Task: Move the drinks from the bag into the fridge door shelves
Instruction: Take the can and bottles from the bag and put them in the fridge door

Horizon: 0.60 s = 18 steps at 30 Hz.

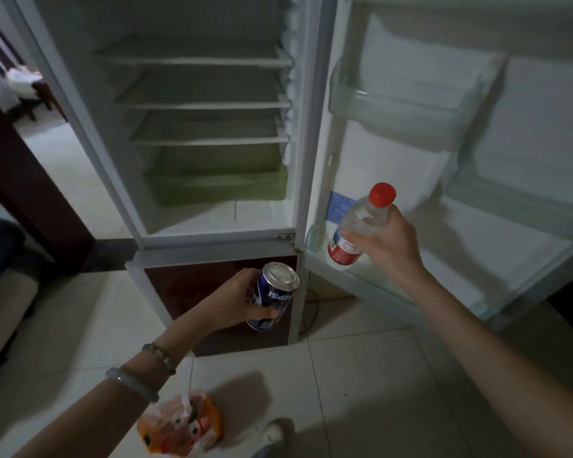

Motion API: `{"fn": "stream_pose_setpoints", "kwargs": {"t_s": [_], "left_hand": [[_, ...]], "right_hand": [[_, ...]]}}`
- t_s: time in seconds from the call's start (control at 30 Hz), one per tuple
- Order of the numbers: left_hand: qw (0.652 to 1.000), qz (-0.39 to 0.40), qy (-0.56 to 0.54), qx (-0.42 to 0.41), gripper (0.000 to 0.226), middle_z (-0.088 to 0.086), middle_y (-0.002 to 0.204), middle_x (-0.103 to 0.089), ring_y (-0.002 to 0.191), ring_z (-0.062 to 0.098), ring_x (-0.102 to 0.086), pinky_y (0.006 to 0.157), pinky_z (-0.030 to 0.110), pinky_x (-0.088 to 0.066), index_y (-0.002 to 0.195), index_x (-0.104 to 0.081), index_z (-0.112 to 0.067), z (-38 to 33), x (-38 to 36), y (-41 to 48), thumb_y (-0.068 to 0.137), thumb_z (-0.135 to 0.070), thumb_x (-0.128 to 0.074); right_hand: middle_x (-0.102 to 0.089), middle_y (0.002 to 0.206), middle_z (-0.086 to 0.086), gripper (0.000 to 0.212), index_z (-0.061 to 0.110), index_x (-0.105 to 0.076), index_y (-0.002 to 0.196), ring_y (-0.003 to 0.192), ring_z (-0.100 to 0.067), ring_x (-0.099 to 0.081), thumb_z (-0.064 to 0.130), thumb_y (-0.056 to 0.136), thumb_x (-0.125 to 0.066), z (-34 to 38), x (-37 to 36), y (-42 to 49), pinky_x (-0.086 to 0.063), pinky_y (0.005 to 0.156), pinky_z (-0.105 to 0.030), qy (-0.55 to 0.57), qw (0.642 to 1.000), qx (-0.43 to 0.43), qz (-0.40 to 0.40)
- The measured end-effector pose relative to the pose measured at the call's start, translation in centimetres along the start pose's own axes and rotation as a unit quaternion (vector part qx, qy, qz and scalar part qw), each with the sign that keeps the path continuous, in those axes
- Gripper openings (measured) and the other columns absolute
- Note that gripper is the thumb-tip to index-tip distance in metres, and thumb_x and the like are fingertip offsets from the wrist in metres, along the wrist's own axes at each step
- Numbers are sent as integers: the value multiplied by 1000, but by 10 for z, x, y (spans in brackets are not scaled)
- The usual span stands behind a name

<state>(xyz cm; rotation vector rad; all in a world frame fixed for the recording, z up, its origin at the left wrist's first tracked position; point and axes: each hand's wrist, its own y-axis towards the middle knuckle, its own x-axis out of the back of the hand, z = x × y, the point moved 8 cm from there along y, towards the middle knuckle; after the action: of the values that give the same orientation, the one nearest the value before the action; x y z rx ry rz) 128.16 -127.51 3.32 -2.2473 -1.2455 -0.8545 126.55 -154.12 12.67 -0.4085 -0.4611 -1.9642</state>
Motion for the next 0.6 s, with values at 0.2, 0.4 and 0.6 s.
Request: {"fn": "stream_pose_setpoints", "kwargs": {"t_s": [0.2, 0.4, 0.6], "left_hand": [[1000, 9, -14, -18, 63, -4, 113, -57, 102, 11, -56, 88, 26, -47, 113, -49, -24, 9, 13, 49, 62, -35, -85], [998, 55, -19, -23, 62, -6, 111, -57, 100, 10, -58, 83, 22, -48, 110, -44, -28, 25, 14, 90, 64, -35, -84], [996, 82, -30, -22, 68, -9, 114, -50, 104, 9, -55, 85, 18, -45, 121, -43, -21, 28, 3, 118, 67, -33, -82]], "right_hand": [[-66, 103, 3, 58, 19, -58, 110, 96, -13, -63, 29, 59, -84, -23, -39, 50, -53, 87, -36, -4, 999, -27, 26], [-68, 82, -2, 28, 28, -57, 75, 76, -8, -65, 13, 68, -79, -44, -72, 80, -55, 78, -38, -11, 998, -40, 50], [-71, 92, 4, 46, 29, -62, 93, 88, -12, -67, 38, 53, -83, -89, -94, 104, -56, 83, -44, -27, 994, -77, 70]]}}
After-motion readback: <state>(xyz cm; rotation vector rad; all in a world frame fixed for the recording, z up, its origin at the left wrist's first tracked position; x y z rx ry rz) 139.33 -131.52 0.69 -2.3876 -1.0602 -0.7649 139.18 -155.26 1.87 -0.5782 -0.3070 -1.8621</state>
